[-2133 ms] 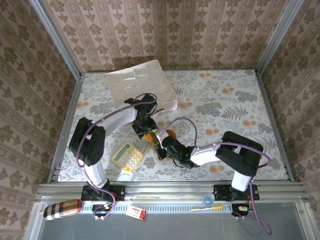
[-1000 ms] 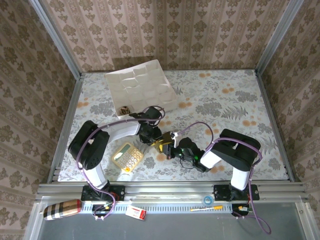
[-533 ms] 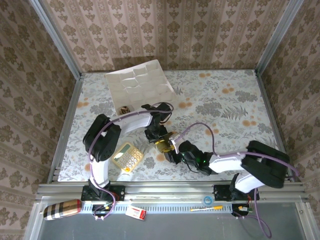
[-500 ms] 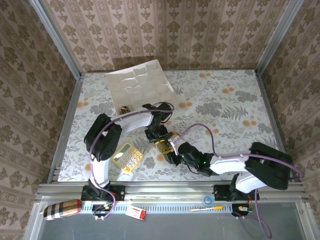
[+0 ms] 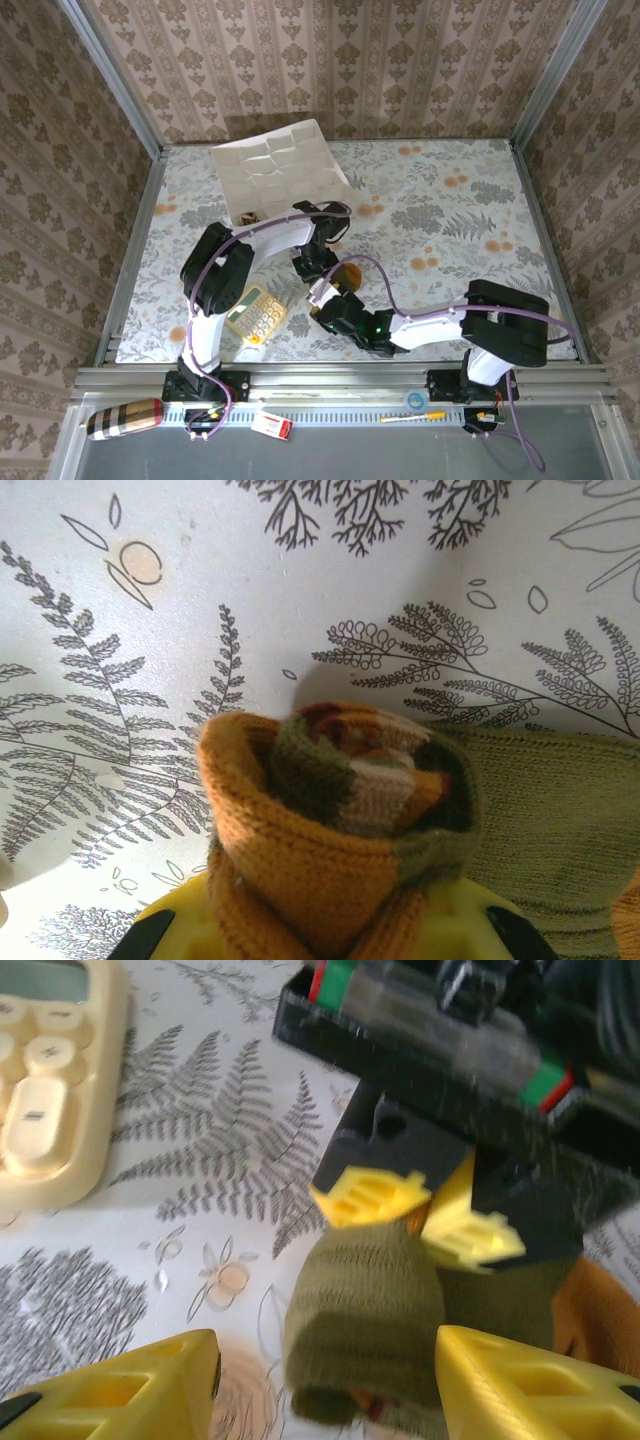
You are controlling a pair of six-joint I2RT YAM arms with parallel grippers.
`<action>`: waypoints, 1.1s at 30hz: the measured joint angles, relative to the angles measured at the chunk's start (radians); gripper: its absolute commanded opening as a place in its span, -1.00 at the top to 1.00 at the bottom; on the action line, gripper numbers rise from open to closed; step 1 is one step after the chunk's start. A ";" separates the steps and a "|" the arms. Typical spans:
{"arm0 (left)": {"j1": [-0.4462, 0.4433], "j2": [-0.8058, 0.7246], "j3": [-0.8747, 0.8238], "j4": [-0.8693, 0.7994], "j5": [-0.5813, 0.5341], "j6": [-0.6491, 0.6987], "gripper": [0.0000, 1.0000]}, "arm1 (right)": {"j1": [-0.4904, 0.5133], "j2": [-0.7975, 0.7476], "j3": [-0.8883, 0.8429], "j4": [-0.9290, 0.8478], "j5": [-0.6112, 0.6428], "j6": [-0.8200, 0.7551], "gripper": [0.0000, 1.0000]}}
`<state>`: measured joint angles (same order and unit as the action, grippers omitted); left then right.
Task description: Roll the socks
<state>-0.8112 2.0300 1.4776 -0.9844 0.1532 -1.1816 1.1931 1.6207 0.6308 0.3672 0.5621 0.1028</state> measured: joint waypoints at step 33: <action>0.080 -0.367 -0.432 0.428 0.064 0.037 -0.07 | -0.241 0.055 -0.208 0.401 -0.421 0.442 1.00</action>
<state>-0.7311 1.6630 1.0458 -0.5568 0.2176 -1.1442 0.9516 1.6760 0.4232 0.7685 0.1410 0.5449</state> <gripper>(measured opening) 0.535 0.087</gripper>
